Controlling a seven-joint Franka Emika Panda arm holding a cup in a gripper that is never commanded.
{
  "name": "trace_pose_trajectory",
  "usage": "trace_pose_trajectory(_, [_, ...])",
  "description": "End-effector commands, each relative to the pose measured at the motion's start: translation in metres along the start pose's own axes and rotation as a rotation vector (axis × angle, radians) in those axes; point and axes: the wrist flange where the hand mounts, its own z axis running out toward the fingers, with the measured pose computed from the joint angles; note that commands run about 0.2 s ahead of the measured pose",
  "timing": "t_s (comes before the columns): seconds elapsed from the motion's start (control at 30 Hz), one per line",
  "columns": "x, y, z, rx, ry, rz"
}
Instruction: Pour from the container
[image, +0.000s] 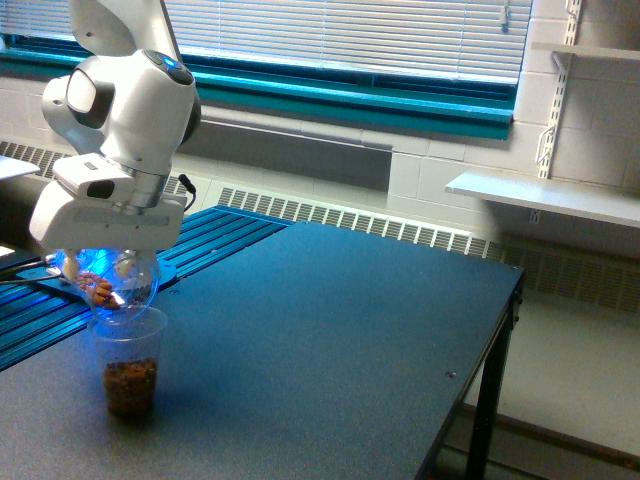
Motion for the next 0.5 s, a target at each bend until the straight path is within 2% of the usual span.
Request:
trace_pose_trajectory(0.03, [-0.0001, 0.0072, 0.0078, -0.049, 0.000, -0.009])
trace_pose_trajectory(0.5, [0.0089, 0.0013, 0.0017, -0.058, 0.024, -0.025])
